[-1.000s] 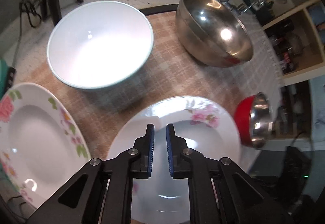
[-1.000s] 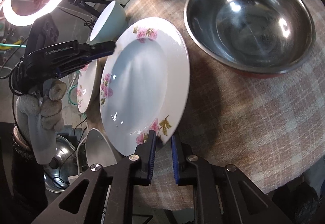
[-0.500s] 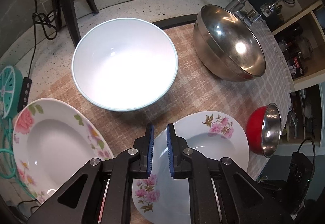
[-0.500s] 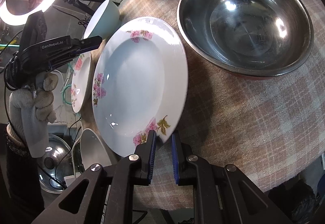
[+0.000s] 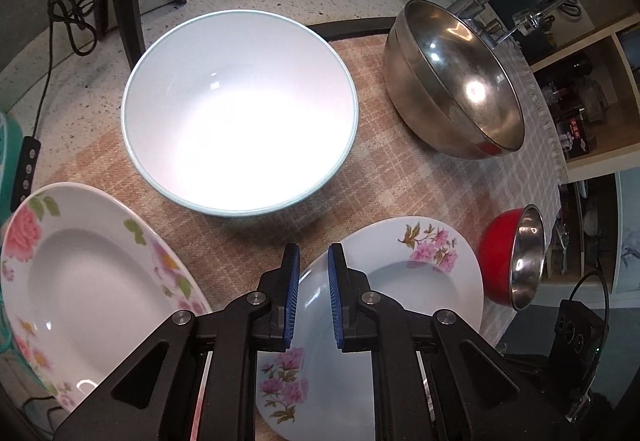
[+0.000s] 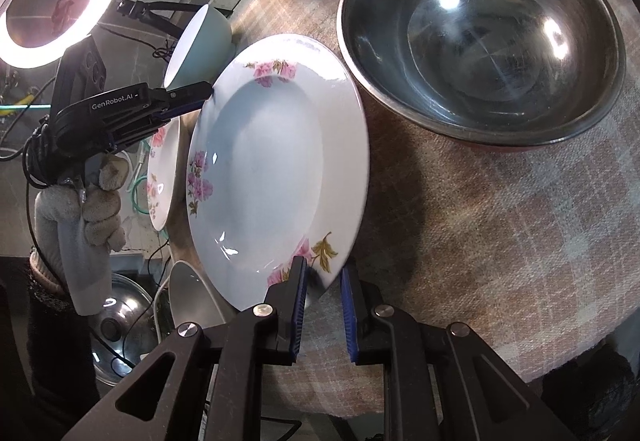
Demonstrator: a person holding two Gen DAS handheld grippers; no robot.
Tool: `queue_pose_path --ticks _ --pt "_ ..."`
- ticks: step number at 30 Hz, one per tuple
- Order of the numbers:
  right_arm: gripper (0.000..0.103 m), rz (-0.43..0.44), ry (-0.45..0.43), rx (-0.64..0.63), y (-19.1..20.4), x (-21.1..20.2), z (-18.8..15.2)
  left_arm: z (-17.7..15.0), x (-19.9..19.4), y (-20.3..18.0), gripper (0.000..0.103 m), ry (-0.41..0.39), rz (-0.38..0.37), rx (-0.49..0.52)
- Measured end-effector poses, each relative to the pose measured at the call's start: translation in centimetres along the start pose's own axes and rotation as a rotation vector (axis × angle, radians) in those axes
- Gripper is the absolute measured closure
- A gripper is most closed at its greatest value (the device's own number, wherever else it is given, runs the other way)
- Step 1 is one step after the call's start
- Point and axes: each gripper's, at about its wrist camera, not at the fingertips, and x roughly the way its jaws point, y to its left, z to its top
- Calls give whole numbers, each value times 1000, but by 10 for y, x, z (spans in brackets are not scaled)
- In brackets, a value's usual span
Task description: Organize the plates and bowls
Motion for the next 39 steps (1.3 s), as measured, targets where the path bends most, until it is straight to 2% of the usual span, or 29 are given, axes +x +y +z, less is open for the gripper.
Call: queue_pose_path --ticks 6,18,28,39 --pt "87 39 14 42 -8 2 1 1 0 0 88 14 0 24" --pt "86 50 25 66 -4 7 1 -2 2 -3 86 18 6 28" --pt "87 72 34 79 -11 7 3 9 8 -2 85 116 -20 77" --pt "87 85 45 114 -14 8 1 4 5 1 84 91 -54 50"
